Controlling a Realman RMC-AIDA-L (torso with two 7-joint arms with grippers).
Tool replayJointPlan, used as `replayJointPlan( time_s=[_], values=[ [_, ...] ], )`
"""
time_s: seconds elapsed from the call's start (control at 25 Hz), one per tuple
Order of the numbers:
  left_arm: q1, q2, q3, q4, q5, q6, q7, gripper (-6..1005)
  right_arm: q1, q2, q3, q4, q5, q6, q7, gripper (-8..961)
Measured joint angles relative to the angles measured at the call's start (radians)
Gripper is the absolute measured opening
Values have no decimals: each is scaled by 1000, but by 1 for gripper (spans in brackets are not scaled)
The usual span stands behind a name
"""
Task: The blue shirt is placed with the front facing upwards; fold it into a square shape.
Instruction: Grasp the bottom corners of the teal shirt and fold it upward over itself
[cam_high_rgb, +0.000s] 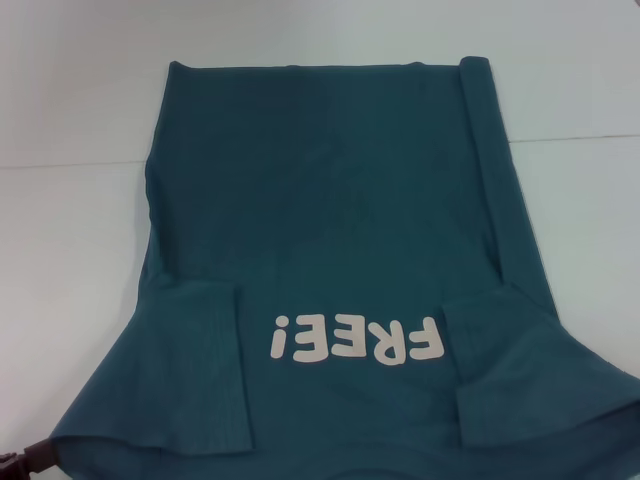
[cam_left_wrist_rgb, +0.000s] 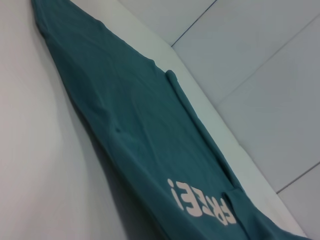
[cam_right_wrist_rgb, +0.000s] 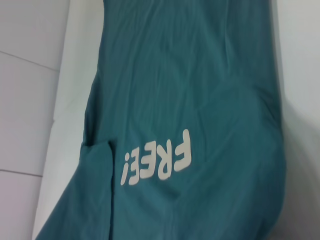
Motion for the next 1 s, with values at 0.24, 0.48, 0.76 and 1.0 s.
replayJointPlan(
  time_s=[0.24, 0.48, 0.76, 1.0],
  values=[
    [-61, 14, -14, -24, -2, -23, -41, 0, 44, 1, 10, 7, 36, 46, 9, 34],
    [-162, 49, -16, -102, -1, -107, -77, 1, 115, -11, 30, 17, 55, 111, 22, 34],
    [-264, 74, -16, -152, -9, -214, -86, 0, 167, -18, 36, 20, 96, 211, 44, 35],
    [-368, 90, -5, -207, -11, -351, -82, 0, 207, -19, 29, 68, 133, 293, 38, 35]
  ],
)
